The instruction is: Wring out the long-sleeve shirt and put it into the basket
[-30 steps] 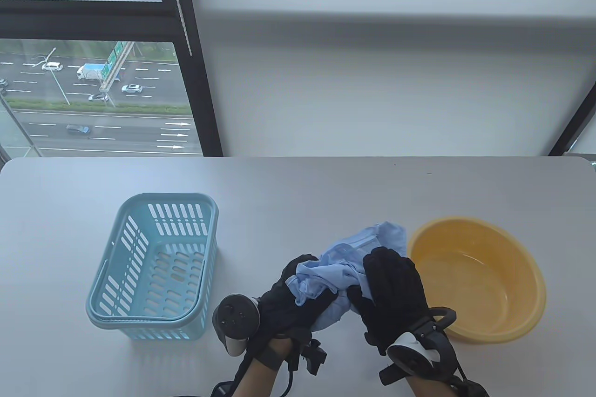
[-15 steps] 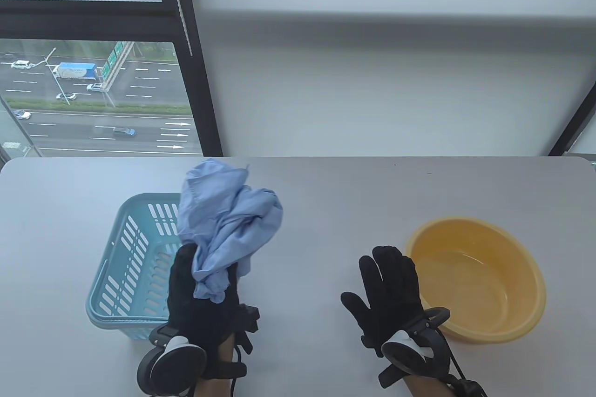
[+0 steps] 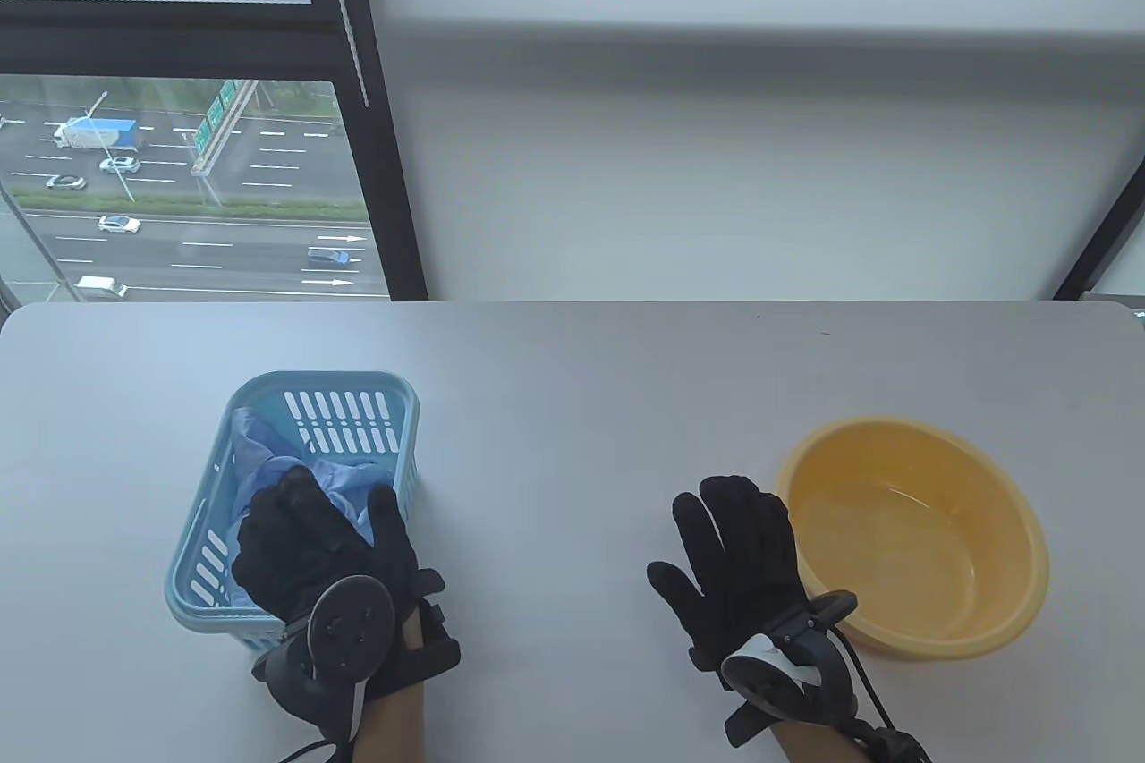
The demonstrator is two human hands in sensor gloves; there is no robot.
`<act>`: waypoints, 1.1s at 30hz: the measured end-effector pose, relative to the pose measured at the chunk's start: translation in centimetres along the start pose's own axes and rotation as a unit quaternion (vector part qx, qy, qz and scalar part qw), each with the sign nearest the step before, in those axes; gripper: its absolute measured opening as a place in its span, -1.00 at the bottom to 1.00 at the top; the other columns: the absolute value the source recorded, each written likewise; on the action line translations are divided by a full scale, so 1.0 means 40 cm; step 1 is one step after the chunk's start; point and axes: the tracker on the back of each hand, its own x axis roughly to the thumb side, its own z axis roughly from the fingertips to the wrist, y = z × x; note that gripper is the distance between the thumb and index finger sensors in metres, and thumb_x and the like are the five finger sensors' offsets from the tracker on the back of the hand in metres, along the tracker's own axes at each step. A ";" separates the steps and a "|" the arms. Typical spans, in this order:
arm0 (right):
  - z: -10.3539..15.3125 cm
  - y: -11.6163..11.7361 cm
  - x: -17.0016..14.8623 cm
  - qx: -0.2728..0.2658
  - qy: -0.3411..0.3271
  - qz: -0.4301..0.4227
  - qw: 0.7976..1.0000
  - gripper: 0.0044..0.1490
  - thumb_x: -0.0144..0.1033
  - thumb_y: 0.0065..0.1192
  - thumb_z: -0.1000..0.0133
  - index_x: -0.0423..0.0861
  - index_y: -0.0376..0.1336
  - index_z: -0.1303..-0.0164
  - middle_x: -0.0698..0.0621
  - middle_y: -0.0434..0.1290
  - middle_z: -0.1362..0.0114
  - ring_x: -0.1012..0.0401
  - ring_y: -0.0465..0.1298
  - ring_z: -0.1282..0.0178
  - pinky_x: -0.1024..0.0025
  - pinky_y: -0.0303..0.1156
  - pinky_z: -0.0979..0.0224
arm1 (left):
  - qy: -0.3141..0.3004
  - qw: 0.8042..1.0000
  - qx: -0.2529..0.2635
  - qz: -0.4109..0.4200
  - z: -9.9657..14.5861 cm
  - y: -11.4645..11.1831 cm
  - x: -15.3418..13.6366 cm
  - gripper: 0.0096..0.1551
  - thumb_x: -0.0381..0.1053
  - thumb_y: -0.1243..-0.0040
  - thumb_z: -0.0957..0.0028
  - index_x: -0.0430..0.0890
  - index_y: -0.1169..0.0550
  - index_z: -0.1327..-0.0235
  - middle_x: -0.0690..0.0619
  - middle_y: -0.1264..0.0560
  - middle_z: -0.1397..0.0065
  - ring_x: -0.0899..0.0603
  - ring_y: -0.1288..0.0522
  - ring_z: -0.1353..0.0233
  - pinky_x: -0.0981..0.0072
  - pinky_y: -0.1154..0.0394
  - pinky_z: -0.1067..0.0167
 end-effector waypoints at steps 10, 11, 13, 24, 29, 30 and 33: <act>-0.016 0.017 0.002 0.057 -0.008 0.045 0.997 -0.37 0.19 0.06 -0.32 0.02 0.36 -0.42 0.04 0.60 -0.30 0.09 0.66 -0.14 0.05 0.48 -0.36 | -0.256 0.964 -0.066 0.033 0.103 -0.102 0.179 -0.58 0.20 -0.41 -0.21 -0.06 -0.73 -0.12 0.05 -0.80 0.02 -0.19 -0.72 0.00 -0.25 -0.24 -0.44; -0.015 0.018 0.002 0.057 -0.011 0.055 0.997 -0.38 0.18 0.07 -0.32 0.01 0.37 -0.39 0.04 0.62 -0.27 0.11 0.68 -0.11 0.07 0.50 -0.33 | -0.290 0.953 -0.084 0.022 0.125 -0.124 0.201 -0.58 0.21 -0.41 -0.20 -0.05 -0.74 -0.09 0.08 -0.81 0.05 -0.17 -0.74 0.02 -0.23 -0.26 -0.44; -0.014 0.022 0.004 0.055 -0.014 0.067 0.996 -0.39 0.16 0.10 -0.32 -0.01 0.38 -0.37 0.04 0.63 -0.24 0.13 0.69 -0.08 0.09 0.52 -0.31 | -0.361 0.926 -0.112 -0.004 0.163 -0.164 0.232 -0.58 0.24 -0.39 -0.19 -0.02 -0.74 -0.09 0.12 -0.82 0.03 -0.13 -0.76 0.00 -0.21 -0.23 -0.48; -0.001 0.068 0.015 0.129 0.003 0.114 0.985 -0.21 0.24 -0.02 -0.35 0.01 0.11 -0.69 -0.11 0.28 -0.69 -0.13 0.33 -0.58 -0.14 0.09 -0.64 | -0.441 0.879 -0.153 -0.099 0.263 -0.289 0.251 -0.42 0.26 -0.20 -0.27 0.01 -0.52 -0.45 0.01 -0.59 -0.52 -0.23 -0.55 -0.50 -0.23 -0.04 -0.55; 0.008 0.087 0.011 0.178 0.019 0.115 0.977 0.02 0.42 -0.16 -0.33 0.05 -0.24 -0.83 -0.21 -0.22 -0.85 -0.29 -0.12 -0.72 -0.25 -0.22 -0.64 | -0.432 0.868 -0.213 -0.120 0.248 -0.304 0.232 0.08 0.51 -0.13 -0.24 -0.01 0.01 -0.75 -0.07 0.12 -0.85 -0.33 0.09 -0.77 -0.27 0.23 -0.54; 0.008 0.088 0.010 0.182 0.018 0.114 0.977 0.04 0.44 -0.17 -0.32 0.05 -0.28 -0.83 -0.25 -0.28 -0.84 -0.37 -0.16 -0.69 -0.30 -0.24 -0.62 | -0.429 0.868 -0.218 -0.120 0.246 -0.306 0.231 0.10 0.50 -0.11 -0.26 -0.02 0.08 -0.75 -0.07 0.20 -0.84 -0.32 0.15 -0.76 -0.25 0.28 -0.53; 0.010 0.091 0.006 0.189 0.033 0.090 0.977 0.10 0.47 -0.22 -0.30 0.02 -0.37 -0.81 -0.34 -0.36 -0.80 -0.49 -0.16 -0.64 -0.40 -0.22 -0.57 | -0.415 0.872 -0.229 -0.123 0.239 -0.310 0.224 0.19 0.53 -0.09 -0.26 -0.05 0.22 -0.71 -0.08 0.36 -0.79 -0.33 0.31 -0.72 -0.24 0.37 -0.49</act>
